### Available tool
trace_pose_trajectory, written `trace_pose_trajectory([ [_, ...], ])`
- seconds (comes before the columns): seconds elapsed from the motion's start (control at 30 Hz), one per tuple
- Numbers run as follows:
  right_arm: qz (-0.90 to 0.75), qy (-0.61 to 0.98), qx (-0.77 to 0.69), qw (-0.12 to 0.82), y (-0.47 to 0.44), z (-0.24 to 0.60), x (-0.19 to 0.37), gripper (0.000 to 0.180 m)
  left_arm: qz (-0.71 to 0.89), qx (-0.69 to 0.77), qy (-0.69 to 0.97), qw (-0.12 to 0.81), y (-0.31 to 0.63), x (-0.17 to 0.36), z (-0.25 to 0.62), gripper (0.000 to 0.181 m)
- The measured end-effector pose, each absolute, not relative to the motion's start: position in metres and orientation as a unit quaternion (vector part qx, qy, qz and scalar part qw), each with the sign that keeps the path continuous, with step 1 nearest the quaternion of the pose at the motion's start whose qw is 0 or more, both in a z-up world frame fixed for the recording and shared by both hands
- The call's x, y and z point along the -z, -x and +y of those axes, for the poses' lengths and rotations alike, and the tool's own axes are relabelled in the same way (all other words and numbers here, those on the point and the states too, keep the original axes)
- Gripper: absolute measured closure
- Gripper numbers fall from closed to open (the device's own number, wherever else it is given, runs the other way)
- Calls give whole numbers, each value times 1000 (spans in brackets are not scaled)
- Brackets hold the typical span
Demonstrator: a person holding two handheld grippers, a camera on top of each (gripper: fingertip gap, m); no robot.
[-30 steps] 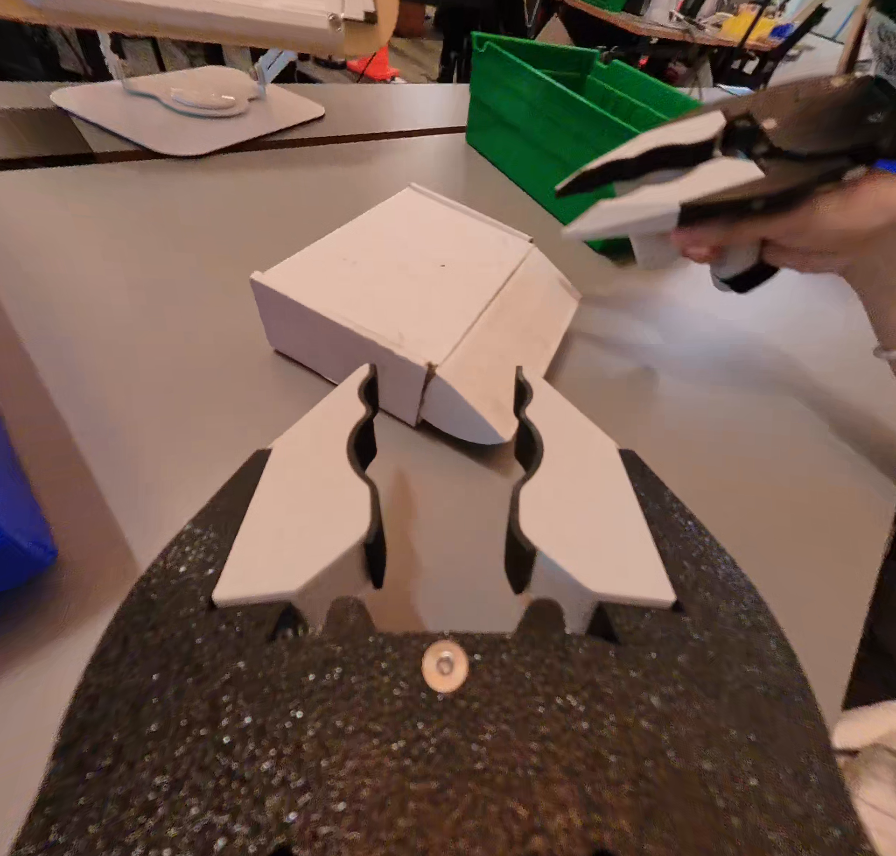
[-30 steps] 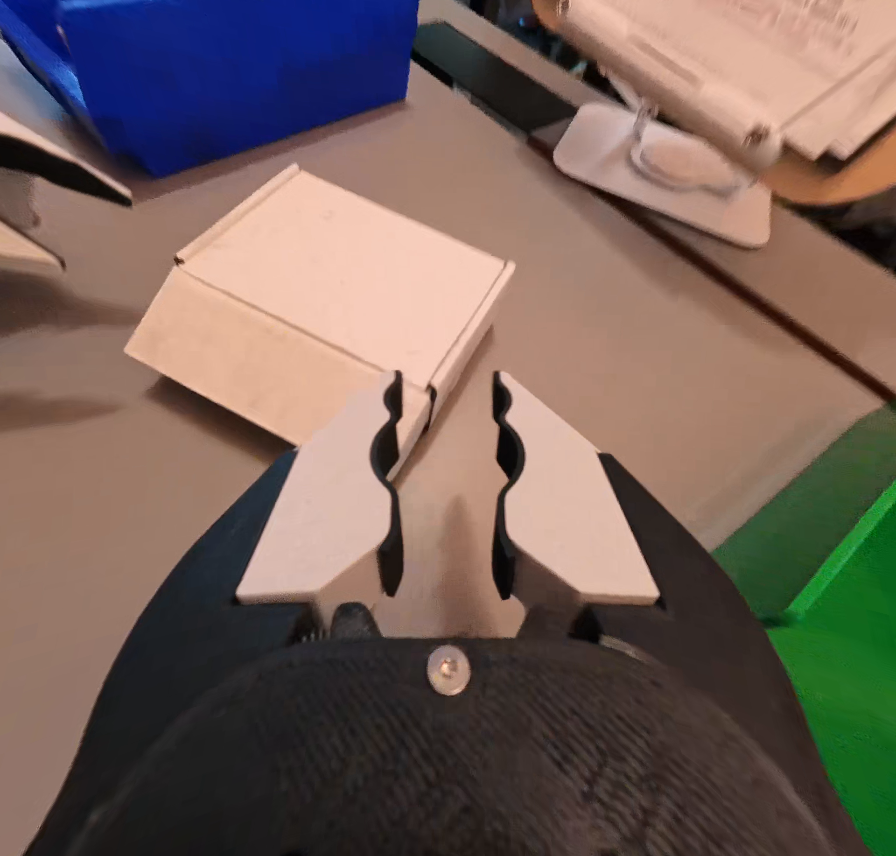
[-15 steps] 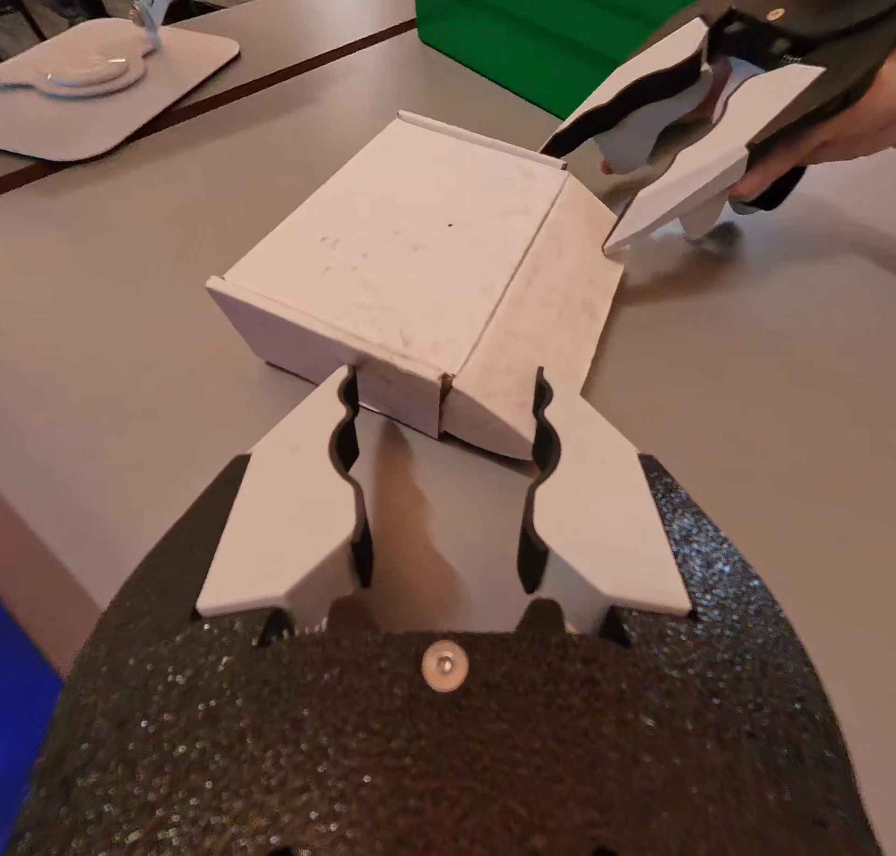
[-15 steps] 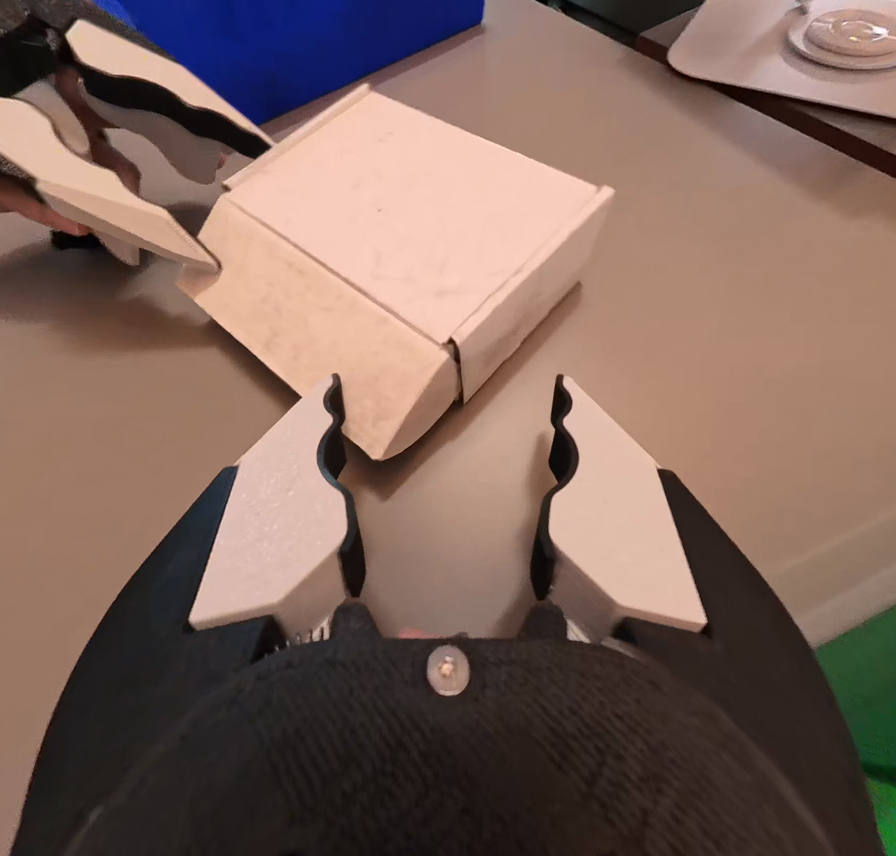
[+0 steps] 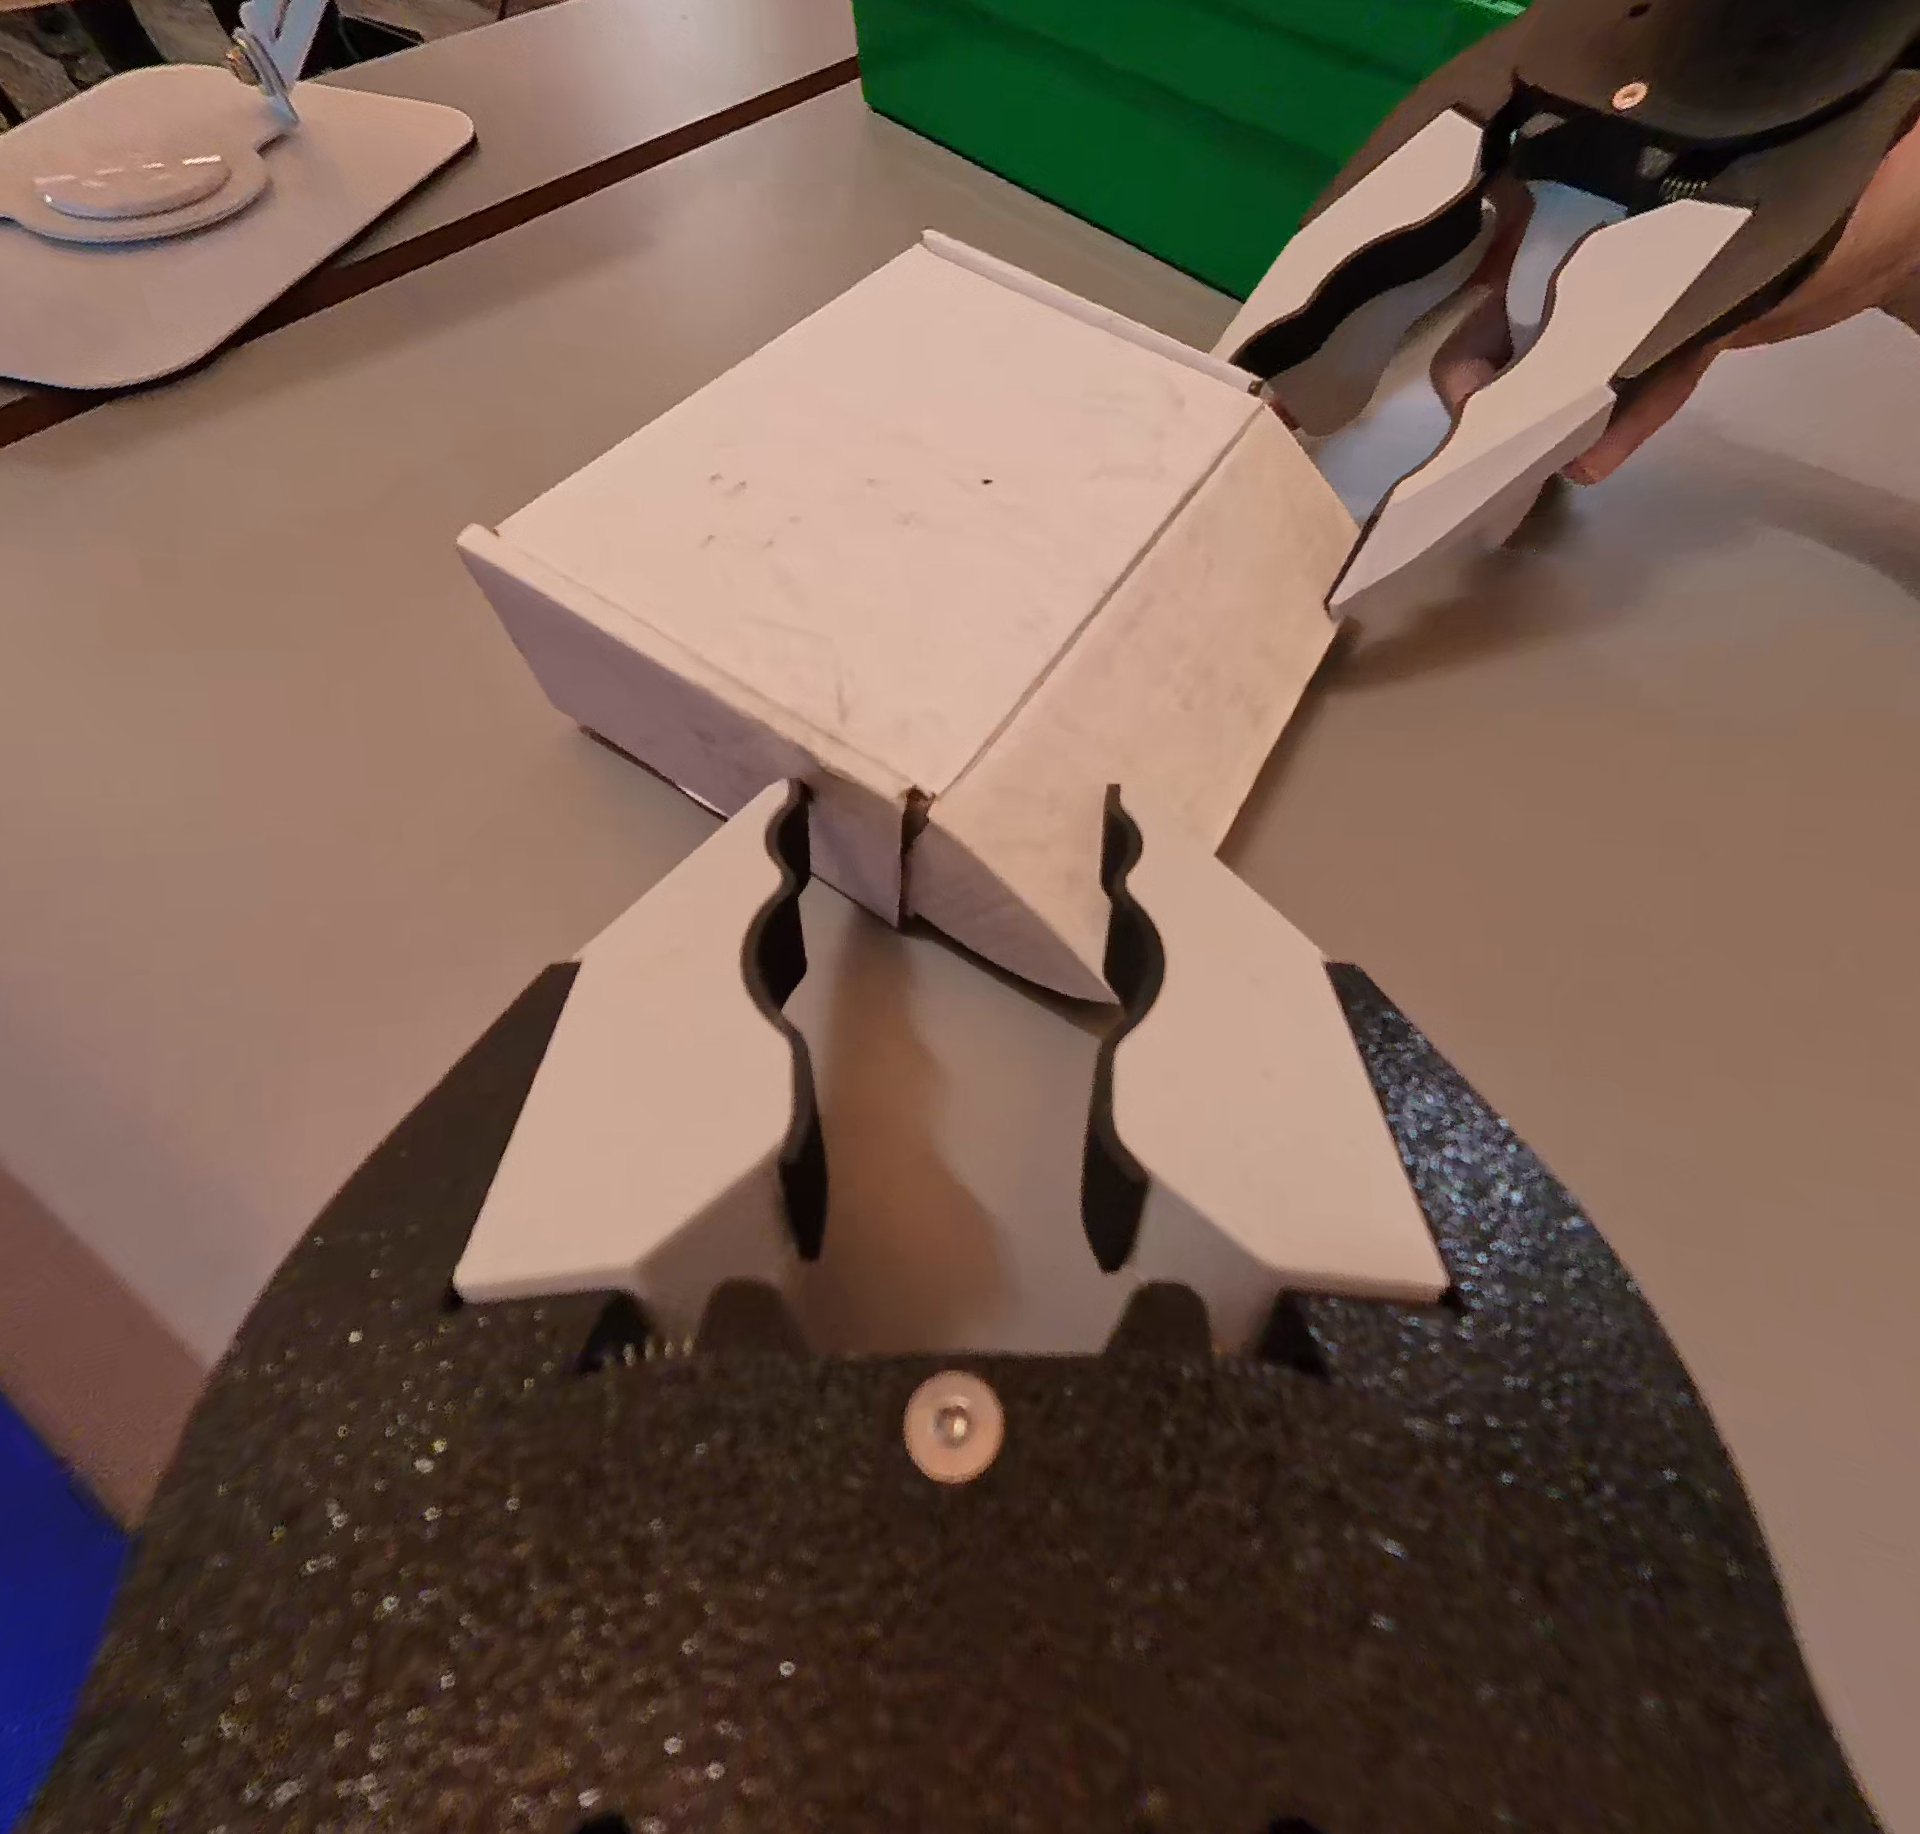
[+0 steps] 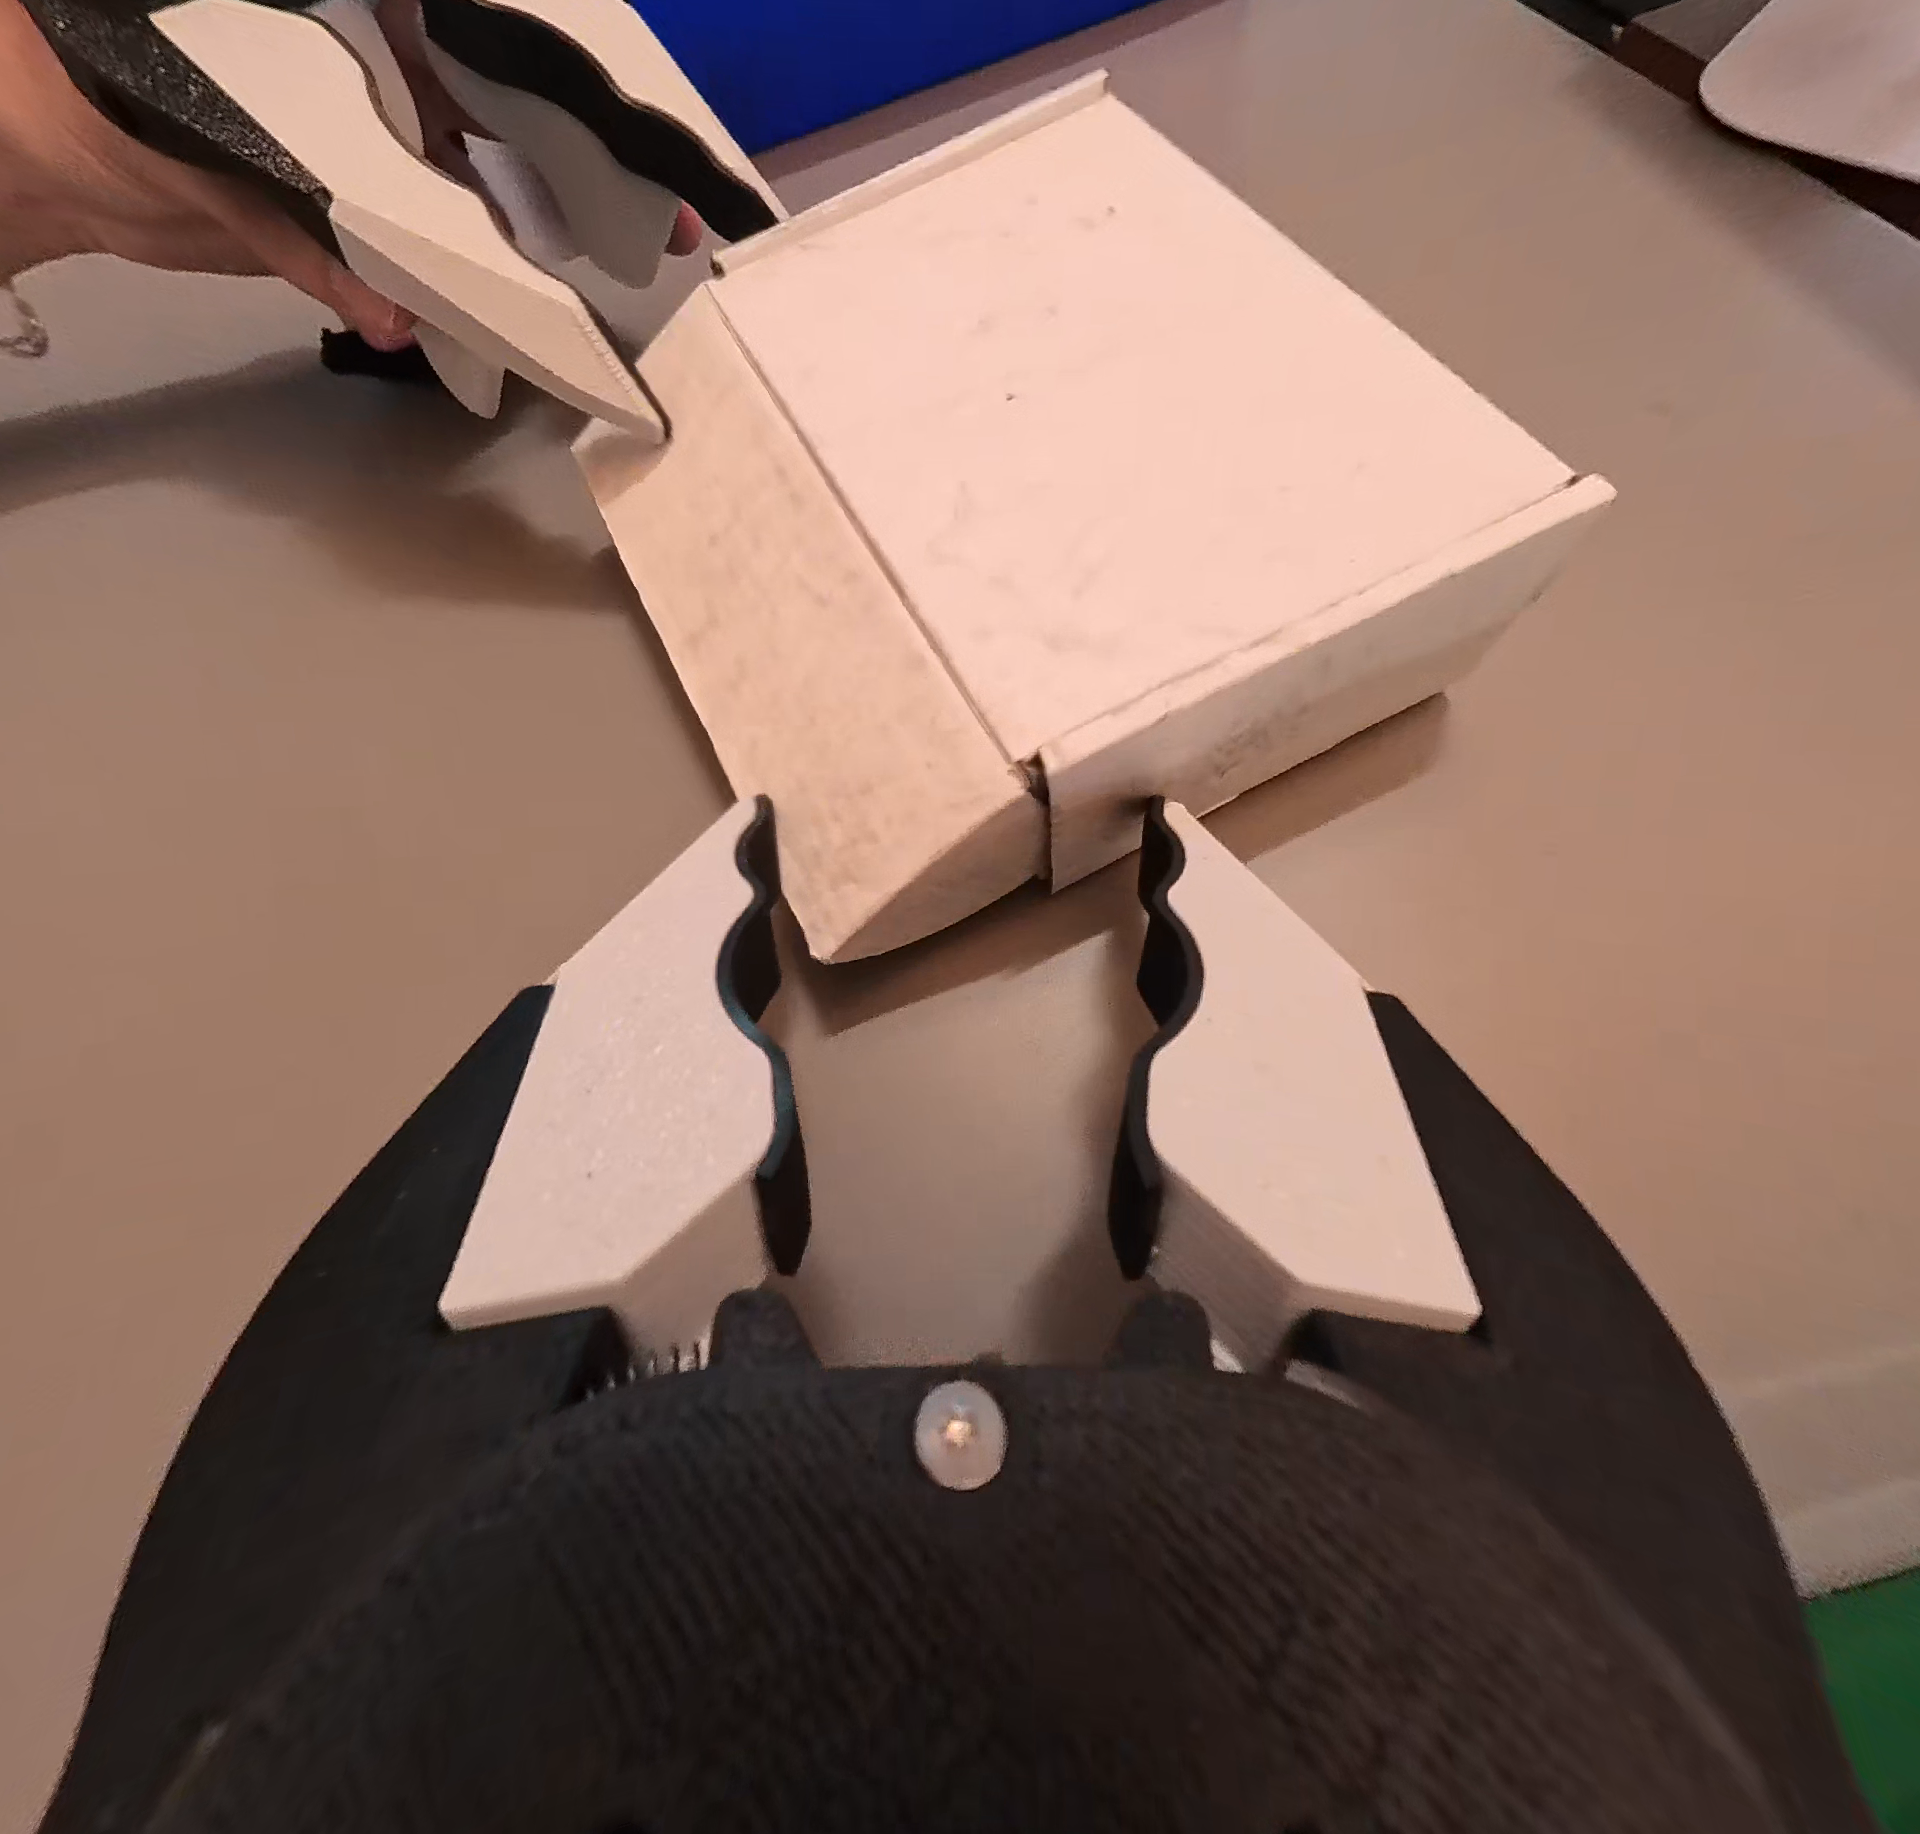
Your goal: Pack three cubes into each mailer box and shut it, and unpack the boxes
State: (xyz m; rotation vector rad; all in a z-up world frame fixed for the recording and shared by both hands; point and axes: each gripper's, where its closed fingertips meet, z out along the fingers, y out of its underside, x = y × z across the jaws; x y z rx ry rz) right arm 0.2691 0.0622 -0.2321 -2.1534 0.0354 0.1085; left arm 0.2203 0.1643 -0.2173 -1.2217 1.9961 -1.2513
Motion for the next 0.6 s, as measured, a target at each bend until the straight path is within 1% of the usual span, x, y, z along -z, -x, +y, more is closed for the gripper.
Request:
trace_pose_trajectory([
  [0.13, 22, 887, -61, 456, -252, 47, 231, 112, 733, 471, 439, 219, -203, 217, 150, 126],
  [0.2, 15, 889, -68, 452, -243, 38, 230, 110, 746, 481, 415, 201, -190, 216, 141, 117],
  [0.23, 15, 889, -73, 452, -239, 35, 229, 109, 755, 483, 400, 192, -185, 216, 137, 109],
  [0.27, 19, 886, -76, 456, -238, 32, 227, 112, 762, 481, 390, 190, -181, 217, 137, 103],
  [0.4, 44, 868, -81, 488, -241, 21, 216, 123, 768, 481, 378, 187, -178, 218, 150, 106],
  [0.43, 49, 866, -74, 493, -245, 19, 215, 123, 762, 494, 379, 179, -178, 215, 151, 110],
  [0.53, 48, 872, -67, 482, -251, 15, 222, 117, 753, 516, 381, 146, -180, 212, 149, 111],
  [0.6, 18, 868, -83, 490, -245, 20, 224, 115, 769, 503, 377, 117, -179, 220, 145, 101],
])
